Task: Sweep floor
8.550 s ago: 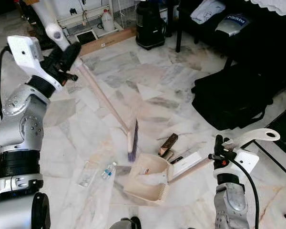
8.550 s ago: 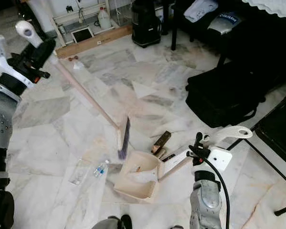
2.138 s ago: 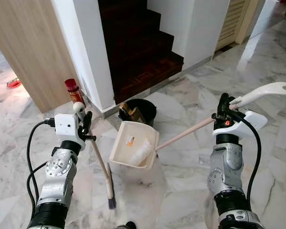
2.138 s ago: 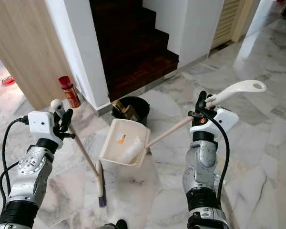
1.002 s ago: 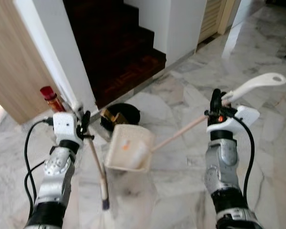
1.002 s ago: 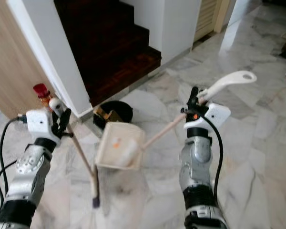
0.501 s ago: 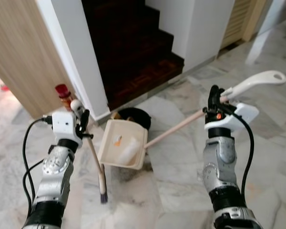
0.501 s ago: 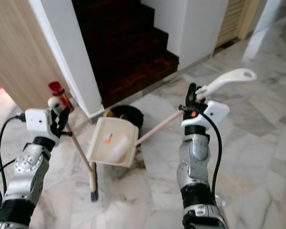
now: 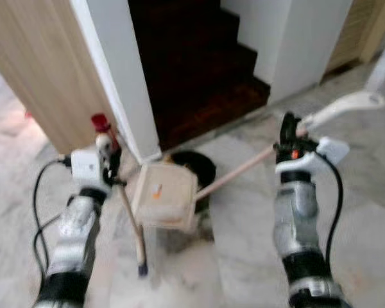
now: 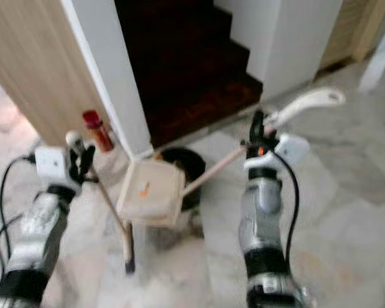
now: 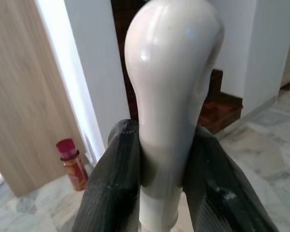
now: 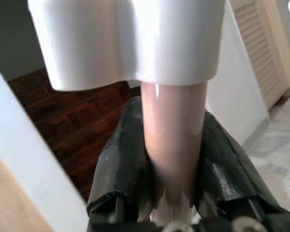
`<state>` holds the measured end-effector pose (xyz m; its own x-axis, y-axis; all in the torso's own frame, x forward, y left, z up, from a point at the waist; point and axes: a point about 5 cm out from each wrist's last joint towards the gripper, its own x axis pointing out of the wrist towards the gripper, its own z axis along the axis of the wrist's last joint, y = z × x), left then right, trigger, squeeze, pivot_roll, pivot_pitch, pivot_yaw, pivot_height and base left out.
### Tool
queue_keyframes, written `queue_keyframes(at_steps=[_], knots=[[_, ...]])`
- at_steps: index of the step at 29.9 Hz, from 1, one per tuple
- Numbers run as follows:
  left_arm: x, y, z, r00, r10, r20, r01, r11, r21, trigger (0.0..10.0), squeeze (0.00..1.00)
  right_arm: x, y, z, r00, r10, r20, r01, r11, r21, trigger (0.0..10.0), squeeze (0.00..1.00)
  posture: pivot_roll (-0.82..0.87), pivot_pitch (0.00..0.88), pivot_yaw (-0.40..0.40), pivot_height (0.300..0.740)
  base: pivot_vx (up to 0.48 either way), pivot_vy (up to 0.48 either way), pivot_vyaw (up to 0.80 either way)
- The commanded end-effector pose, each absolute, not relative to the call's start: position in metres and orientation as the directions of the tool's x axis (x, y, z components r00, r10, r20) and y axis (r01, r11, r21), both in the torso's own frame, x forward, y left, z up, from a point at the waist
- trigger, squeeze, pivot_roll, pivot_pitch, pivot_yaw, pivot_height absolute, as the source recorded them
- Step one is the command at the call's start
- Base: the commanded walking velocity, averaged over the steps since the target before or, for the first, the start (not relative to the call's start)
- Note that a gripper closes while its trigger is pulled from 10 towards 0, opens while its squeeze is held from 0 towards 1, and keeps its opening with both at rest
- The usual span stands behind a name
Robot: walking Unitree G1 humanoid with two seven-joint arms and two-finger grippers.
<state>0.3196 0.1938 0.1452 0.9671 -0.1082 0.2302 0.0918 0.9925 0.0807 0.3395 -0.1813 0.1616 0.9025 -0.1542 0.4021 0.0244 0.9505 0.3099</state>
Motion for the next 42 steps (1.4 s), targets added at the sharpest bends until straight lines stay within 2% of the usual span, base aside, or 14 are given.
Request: queue_keyframes(at_steps=[1, 26, 42], knots=[[0.319, 0.198, 0.159, 0.952, -0.103, 0.289, 0.079, 0.993, 0.093, 10.0, 0.00, 0.341, -0.175, 0.177, 0.877, -0.142, 0.459, -0.011, 0.949, 0.314, 10.0, 0.00, 0.08, 0.062, 0.054, 0.740, 0.285, 0.000, 0.00], [0.319, 0.198, 0.161, 0.947, -0.109, 0.302, 0.084, 0.992, 0.096, 10.0, 0.00, 0.342, -0.176, 0.188, 0.856, -0.162, 0.491, -0.024, 0.936, 0.351, 10.0, 0.00, 0.08, 0.034, 0.051, 0.740, 0.287, 0.000, 0.00], [0.318, 0.197, 0.160, 0.948, -0.107, 0.301, 0.085, 0.993, 0.086, 10.0, 0.00, 0.343, -0.177, 0.194, 0.846, -0.174, 0.503, -0.023, 0.933, 0.360, 10.0, 0.00, 0.08, 0.053, 0.046, 0.740, 0.289, 0.000, 0.00]])
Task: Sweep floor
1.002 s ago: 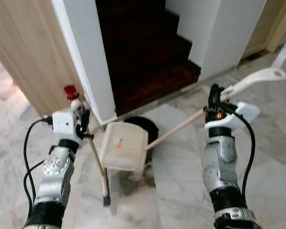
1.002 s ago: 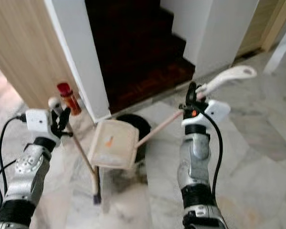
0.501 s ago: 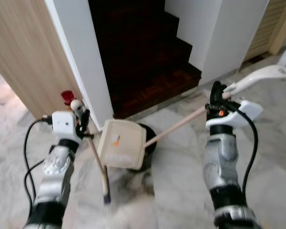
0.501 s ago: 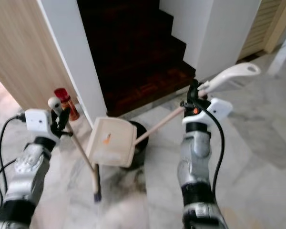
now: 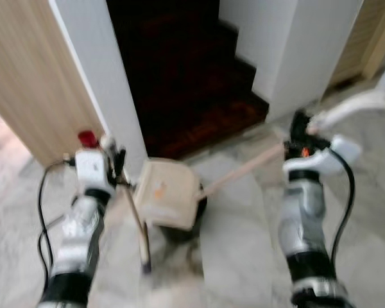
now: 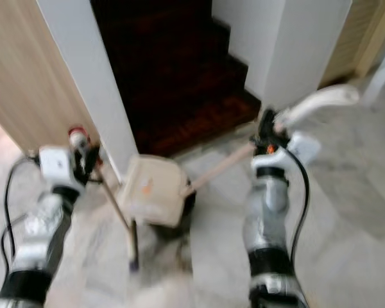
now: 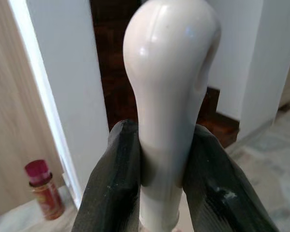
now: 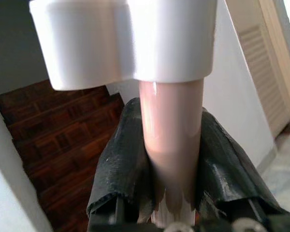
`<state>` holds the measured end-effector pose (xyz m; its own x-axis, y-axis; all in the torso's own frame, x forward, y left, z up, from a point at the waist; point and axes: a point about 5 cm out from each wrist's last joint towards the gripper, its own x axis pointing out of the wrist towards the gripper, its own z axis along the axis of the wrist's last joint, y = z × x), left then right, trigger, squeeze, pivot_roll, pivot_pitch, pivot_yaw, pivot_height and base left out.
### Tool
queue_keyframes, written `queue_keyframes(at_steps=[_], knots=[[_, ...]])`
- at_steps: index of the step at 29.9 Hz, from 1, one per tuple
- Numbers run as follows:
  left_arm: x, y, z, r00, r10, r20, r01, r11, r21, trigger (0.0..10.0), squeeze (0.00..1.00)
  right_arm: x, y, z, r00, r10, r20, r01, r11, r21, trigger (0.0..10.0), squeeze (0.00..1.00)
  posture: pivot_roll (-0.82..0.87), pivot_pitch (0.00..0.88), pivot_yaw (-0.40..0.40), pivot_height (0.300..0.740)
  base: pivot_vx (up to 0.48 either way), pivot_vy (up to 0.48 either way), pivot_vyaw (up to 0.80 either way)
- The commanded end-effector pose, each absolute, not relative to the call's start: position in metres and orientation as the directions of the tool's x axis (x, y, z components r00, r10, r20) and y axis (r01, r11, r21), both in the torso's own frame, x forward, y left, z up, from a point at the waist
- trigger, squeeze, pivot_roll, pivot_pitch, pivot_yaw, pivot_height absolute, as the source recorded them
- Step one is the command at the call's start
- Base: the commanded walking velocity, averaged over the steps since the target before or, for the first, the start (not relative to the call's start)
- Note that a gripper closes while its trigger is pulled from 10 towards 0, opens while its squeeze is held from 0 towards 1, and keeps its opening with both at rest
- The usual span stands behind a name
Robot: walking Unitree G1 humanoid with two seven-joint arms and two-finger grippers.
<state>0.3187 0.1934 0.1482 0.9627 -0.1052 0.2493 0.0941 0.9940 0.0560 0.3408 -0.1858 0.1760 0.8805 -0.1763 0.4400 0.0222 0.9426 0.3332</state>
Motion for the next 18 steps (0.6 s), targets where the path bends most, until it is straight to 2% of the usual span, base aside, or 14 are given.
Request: queue_keyframes(at_steps=[1, 15, 18], knots=[[0.3182, 0.1966, 0.1603, 0.948, -0.107, 0.301, 0.085, 0.993, 0.086, 10.0, 0.00, 0.3426, -0.1767, 0.1945, 0.846, -0.175, 0.504, -0.022, 0.933, 0.360, 10.0, 0.00, 0.08, 0.053, 0.046, 0.740, 0.289, 0.000, 0.00], [0.3178, 0.1976, 0.1595, 0.949, -0.105, 0.298, 0.084, 0.993, 0.084, 10.0, 0.00, 0.3435, -0.1761, 0.1965, 0.847, -0.177, 0.502, -0.017, 0.933, 0.359, 10.0, 0.00, 0.08, 0.061, 0.046, 0.740, 0.285, 0.000, 0.00], [0.3162, 0.1986, 0.1564, 0.951, -0.105, 0.290, 0.085, 0.993, 0.082, 10.0, 0.00, 0.3439, -0.1765, 0.1976, 0.845, -0.179, 0.503, -0.016, 0.933, 0.359, 10.0, 0.00, 0.08, 0.061, 0.046, 0.740, 0.000, 0.000, 0.00]])
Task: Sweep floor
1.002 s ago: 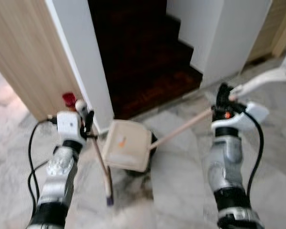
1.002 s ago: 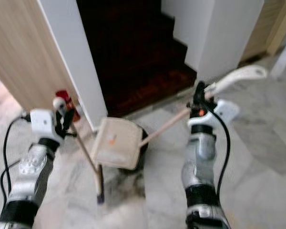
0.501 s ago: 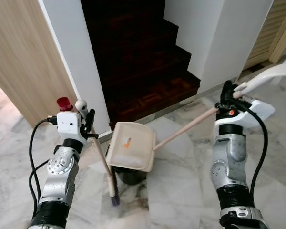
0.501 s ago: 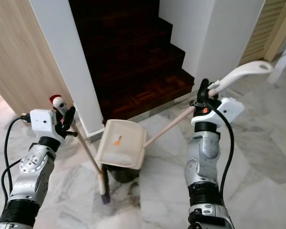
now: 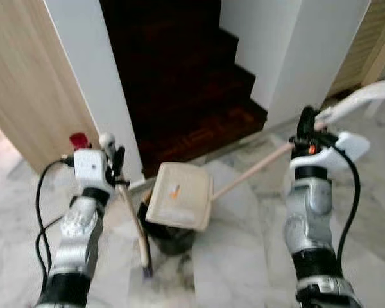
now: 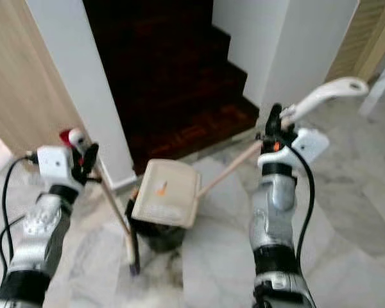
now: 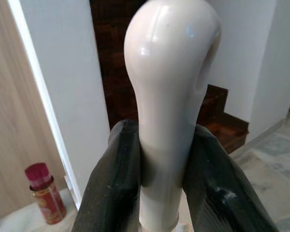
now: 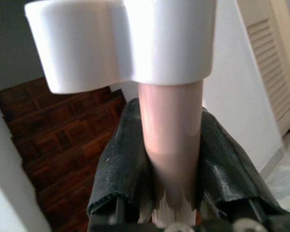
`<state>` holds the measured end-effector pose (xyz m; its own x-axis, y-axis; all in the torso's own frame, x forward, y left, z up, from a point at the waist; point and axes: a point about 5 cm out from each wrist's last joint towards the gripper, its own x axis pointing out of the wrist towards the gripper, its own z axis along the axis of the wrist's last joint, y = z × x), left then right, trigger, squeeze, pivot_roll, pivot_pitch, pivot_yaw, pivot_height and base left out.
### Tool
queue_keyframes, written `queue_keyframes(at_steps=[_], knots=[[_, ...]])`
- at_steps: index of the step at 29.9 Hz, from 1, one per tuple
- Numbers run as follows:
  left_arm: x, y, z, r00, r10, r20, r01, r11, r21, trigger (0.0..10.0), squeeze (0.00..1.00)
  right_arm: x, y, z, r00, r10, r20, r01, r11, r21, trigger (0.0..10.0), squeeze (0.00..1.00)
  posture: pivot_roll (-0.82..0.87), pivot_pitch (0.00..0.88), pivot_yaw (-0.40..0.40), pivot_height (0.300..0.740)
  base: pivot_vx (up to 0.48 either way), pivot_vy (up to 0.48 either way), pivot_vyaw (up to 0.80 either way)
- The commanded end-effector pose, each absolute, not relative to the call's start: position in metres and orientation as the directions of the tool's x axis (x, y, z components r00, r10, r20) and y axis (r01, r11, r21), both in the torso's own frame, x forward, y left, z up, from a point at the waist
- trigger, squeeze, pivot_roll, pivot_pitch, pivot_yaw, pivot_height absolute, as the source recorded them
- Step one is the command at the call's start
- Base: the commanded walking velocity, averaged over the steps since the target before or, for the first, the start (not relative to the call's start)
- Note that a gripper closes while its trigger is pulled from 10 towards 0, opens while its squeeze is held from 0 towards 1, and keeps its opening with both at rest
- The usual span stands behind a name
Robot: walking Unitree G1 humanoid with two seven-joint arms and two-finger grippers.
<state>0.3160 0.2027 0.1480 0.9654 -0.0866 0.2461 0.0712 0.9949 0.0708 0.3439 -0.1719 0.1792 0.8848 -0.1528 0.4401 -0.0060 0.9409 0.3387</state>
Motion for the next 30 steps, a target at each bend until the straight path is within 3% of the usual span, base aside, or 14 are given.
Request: queue_keyframes(at_steps=[1, 13, 24, 30], knots=[[0.315, 0.199, 0.154, 0.953, -0.105, 0.285, 0.086, 0.993, 0.080, 10.0, 0.00, 0.344, -0.177, 0.198, 0.845, -0.181, 0.504, -0.013, 0.933, 0.359, 10.0, 0.00, 0.08, 0.060, 0.046, 0.740, 0.000, 0.000, 0.00], [0.308, 0.202, 0.139, 0.965, -0.103, 0.239, 0.087, 0.993, 0.074, 10.0, 0.00, 0.352, -0.181, 0.213, 0.826, -0.194, 0.529, 0.035, 0.955, 0.296, 10.0, 0.00, 0.08, 0.062, 0.042, 0.740, 0.000, 0.000, 0.00], [0.306, 0.197, 0.139, 0.961, -0.125, 0.248, 0.104, 0.990, 0.097, 10.0, 0.00, 0.352, -0.150, 0.245, 0.734, -0.062, 0.677, 0.033, 0.998, 0.055, 10.0, 0.00, 0.08, 0.053, 0.034, 0.740, 0.000, 0.000, 0.00], [0.306, 0.195, 0.140, 0.957, -0.144, 0.251, 0.116, 0.986, 0.121, 10.0, 0.00, 0.344, -0.135, 0.250, 0.685, -0.033, 0.728, 0.022, 0.999, 0.025, 10.0, 0.00, 0.08, 0.052, 0.033, 0.740, 0.000, 0.000, 0.00]])
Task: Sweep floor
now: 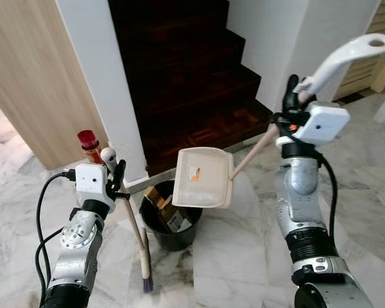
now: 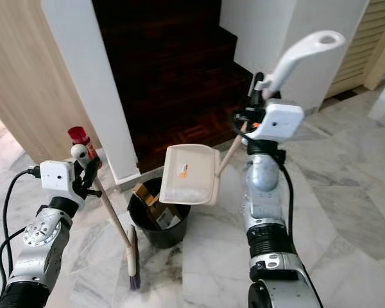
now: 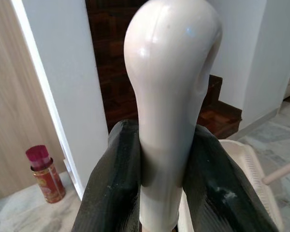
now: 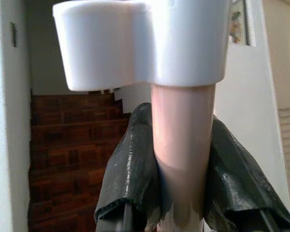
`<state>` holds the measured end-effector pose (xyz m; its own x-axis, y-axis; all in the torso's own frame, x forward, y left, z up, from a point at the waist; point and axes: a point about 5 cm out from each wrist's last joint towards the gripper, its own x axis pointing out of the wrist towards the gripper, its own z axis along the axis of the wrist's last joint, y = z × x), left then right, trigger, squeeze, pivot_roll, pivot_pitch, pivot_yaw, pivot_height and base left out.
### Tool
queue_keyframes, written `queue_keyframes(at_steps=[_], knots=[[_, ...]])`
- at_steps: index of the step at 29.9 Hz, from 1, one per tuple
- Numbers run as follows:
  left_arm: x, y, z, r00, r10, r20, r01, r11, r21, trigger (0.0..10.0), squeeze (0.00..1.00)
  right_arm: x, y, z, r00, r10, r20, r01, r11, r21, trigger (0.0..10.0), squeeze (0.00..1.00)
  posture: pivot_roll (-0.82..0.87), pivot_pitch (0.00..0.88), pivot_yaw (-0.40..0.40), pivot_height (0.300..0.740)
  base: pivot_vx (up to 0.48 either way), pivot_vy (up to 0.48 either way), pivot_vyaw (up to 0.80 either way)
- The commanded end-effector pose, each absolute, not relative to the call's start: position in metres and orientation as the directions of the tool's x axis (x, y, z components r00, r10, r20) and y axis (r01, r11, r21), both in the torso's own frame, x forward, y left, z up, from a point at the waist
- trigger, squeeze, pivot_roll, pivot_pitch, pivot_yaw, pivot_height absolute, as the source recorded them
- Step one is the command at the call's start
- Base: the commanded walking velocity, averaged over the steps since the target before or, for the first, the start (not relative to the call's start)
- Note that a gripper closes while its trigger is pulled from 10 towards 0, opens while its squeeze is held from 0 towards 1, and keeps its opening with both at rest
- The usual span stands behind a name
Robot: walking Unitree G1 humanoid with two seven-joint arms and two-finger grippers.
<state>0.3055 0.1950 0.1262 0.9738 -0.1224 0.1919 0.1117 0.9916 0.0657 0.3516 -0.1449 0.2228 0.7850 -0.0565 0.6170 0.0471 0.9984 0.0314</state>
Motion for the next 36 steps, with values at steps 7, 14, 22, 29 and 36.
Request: queue_keyframes(at_steps=[7, 14, 22, 29, 36], knots=[[0.306, 0.194, 0.140, 0.955, -0.155, 0.253, 0.123, 0.983, 0.138, 10.0, 0.00, 0.329, -0.109, 0.258, 0.607, 0.091, 0.789, -0.039, 0.996, -0.084, 10.0, 0.00, 0.08, 0.055, 0.032, 0.740, 0.000, 0.000, 0.00], [0.306, 0.191, 0.141, 0.953, -0.166, 0.254, 0.132, 0.980, 0.146, 10.0, 0.00, 0.316, -0.087, 0.255, 0.574, 0.190, 0.796, -0.113, 0.982, -0.152, 10.0, 0.00, 0.08, 0.059, 0.032, 0.740, 0.000, 0.000, 0.00], [0.306, 0.190, 0.140, 0.952, -0.178, 0.250, 0.140, 0.977, 0.162, 10.0, 0.00, 0.303, -0.073, 0.250, 0.539, 0.272, 0.797, -0.148, 0.962, -0.228, 10.0, 0.00, 0.08, 0.065, 0.032, 0.740, 0.000, 0.000, 0.00], [0.305, 0.188, 0.139, 0.949, -0.190, 0.250, 0.150, 0.974, 0.171, 10.0, 0.00, 0.292, -0.060, 0.246, 0.504, 0.343, 0.793, -0.188, 0.939, -0.287, 10.0, 0.00, 0.08, 0.064, 0.031, 0.740, 0.000, 0.000, 0.00], [0.305, 0.187, 0.140, 0.947, -0.199, 0.252, 0.157, 0.972, 0.176, 10.0, 0.00, 0.278, -0.045, 0.247, 0.437, 0.420, 0.796, -0.202, 0.908, -0.368, 10.0, 0.00, 0.08, 0.063, 0.032, 0.740, 0.000, 0.000, 0.00]])
